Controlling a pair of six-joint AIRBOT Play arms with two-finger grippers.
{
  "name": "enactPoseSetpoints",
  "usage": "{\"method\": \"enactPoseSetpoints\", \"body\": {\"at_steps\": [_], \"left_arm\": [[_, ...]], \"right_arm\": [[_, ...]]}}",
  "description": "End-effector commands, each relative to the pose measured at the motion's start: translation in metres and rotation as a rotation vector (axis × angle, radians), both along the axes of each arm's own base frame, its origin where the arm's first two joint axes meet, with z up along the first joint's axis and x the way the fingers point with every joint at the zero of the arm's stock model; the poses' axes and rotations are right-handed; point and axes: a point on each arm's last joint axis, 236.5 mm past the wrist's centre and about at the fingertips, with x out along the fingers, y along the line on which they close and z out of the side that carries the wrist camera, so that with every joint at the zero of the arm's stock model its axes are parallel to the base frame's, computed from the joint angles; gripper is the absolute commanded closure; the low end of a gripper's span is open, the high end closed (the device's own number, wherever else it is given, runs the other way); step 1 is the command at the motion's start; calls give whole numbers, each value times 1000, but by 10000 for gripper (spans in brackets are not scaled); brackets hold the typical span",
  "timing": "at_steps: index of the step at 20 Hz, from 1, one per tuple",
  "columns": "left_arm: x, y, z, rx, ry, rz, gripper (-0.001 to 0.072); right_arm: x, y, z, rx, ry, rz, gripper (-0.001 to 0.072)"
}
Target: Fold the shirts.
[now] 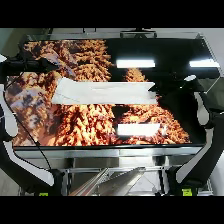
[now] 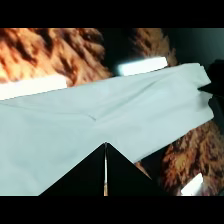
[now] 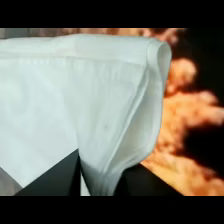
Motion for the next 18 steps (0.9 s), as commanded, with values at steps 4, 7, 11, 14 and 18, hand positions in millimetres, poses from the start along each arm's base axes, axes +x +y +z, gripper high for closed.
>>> {"method": "enactPoseSetpoints", "body": {"at_steps": [4, 7, 11, 14, 18], "left_arm": [[-27, -76, -34, 150, 63, -202, 709], [-38, -151, -73, 149, 131, -287, 708], [-39, -250, -143, 150, 158, -290, 690], [-47, -296, -180, 143, 201, -284, 691], [-41, -325, -192, 115, 210, -246, 691]], "right_arm": [[8, 22, 48, 21, -15, 76, 691], [12, 26, 113, 33, -84, 93, 691], [-4, 49, 223, 148, -202, 147, 691], [-22, 54, 262, 159, -222, 171, 691], [-37, 74, 282, 205, -225, 218, 691]]}}
